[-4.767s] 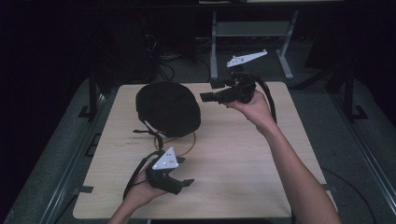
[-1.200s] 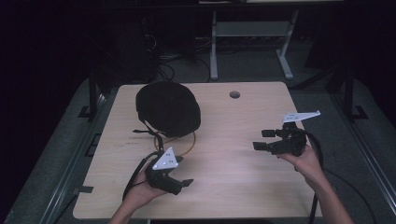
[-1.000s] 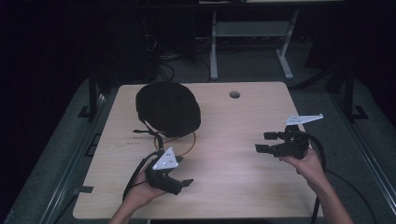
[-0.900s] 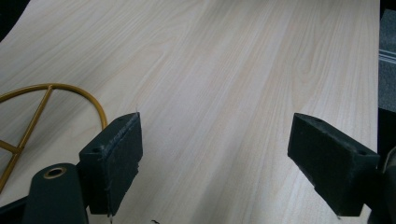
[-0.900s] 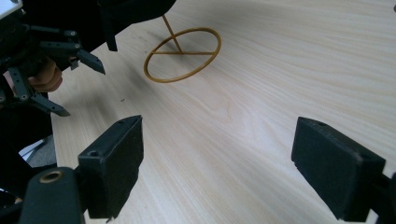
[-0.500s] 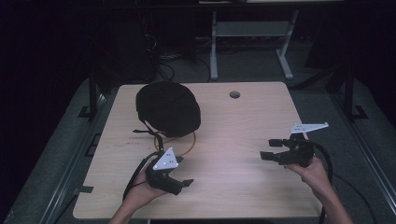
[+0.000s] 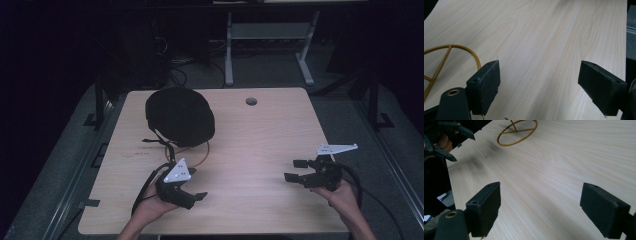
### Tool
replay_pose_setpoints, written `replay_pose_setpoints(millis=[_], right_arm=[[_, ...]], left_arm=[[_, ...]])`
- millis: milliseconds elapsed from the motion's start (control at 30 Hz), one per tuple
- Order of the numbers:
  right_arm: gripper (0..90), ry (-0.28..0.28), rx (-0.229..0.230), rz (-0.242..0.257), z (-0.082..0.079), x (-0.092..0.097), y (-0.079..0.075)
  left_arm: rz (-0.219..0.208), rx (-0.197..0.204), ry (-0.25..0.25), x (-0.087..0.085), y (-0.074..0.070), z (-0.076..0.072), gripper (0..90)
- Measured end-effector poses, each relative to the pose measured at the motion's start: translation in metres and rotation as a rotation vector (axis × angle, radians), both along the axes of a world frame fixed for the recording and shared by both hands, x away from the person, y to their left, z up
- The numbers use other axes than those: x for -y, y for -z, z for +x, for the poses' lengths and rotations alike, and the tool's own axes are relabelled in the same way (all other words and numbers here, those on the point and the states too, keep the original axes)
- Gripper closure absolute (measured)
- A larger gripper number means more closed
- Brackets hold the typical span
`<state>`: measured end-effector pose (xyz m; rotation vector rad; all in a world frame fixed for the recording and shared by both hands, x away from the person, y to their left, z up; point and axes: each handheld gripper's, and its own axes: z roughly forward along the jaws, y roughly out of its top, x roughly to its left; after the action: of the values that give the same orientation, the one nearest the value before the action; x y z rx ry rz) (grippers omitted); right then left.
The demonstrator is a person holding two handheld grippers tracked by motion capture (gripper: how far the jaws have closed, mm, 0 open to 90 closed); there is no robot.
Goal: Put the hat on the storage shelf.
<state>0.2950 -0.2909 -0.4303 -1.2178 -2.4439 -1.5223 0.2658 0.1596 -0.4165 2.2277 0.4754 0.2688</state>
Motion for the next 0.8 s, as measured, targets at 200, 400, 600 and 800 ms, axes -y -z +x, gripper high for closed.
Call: replay_pose_setpoints(millis=[200, 400, 600, 800], right_arm=[[16.1, 0.023, -0.008, 0.008, -0.01, 0.006, 0.01], [16.2, 0.04, -0.013, 0.009, -0.019, 0.011, 0.019], [16.2, 0.047, -0.006, -0.004, -0.029, 0.011, 0.027], [16.1, 0.061, 0.029, 0.007, -0.046, 0.006, 0.031]], left_arm=[[-0.002, 0.0, 0.001, 0.0, 0.0, 0.0, 17.8], [-0.003, -0.003, 0.0, -0.001, 0.001, 0.0, 17.8], [0.002, -0.004, 0.0, -0.001, 0.0, 0.0, 17.8], [-0.01, -0.016, -0.004, 0.001, 0.002, 0.001, 17.8]])
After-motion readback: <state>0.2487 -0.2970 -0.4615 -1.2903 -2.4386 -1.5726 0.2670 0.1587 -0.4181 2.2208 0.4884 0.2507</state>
